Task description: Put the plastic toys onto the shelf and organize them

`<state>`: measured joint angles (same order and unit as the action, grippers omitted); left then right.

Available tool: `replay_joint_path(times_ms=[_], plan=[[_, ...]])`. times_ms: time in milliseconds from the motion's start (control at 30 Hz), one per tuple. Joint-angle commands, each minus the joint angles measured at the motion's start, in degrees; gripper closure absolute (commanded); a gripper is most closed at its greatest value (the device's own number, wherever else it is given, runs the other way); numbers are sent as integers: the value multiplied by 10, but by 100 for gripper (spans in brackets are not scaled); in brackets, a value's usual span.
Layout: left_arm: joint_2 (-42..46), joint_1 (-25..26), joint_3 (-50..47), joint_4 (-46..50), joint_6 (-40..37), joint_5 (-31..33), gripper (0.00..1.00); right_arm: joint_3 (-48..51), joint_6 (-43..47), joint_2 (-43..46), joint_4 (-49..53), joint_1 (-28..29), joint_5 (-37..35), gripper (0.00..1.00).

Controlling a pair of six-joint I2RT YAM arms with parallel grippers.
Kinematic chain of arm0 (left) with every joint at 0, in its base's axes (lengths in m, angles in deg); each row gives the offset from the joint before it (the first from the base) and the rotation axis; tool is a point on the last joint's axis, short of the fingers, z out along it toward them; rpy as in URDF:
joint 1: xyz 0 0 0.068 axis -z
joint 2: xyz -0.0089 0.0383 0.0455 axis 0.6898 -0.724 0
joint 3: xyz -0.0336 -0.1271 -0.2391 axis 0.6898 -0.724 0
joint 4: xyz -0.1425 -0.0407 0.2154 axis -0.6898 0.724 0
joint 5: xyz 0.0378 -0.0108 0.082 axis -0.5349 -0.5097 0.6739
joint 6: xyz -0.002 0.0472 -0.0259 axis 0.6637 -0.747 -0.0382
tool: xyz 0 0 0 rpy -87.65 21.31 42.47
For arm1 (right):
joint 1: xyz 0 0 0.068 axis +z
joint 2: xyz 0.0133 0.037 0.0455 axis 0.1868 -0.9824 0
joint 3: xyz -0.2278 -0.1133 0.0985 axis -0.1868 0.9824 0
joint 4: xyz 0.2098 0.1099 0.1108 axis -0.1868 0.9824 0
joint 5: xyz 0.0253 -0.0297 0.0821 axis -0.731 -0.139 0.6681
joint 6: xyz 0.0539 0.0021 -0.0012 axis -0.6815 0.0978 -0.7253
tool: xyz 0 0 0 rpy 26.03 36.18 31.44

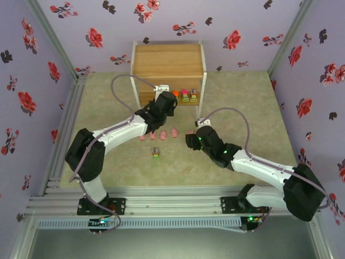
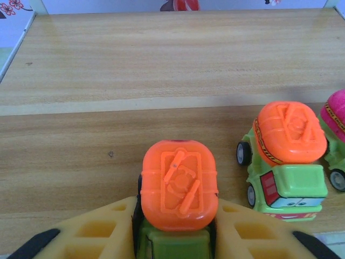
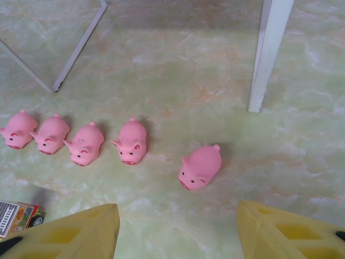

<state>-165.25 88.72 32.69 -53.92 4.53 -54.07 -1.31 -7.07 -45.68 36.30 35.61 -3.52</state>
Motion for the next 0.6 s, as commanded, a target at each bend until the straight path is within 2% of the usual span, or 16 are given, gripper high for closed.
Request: replay_joint_path(times_ms=[0,567], plan=[[-11,-4,20,-17,-18,17,65,-2,-8,-8,-14,-5,9,56],[-32,-10,35,-16,-20,12,63,-3,-7,-10,-15,-6,13,56]])
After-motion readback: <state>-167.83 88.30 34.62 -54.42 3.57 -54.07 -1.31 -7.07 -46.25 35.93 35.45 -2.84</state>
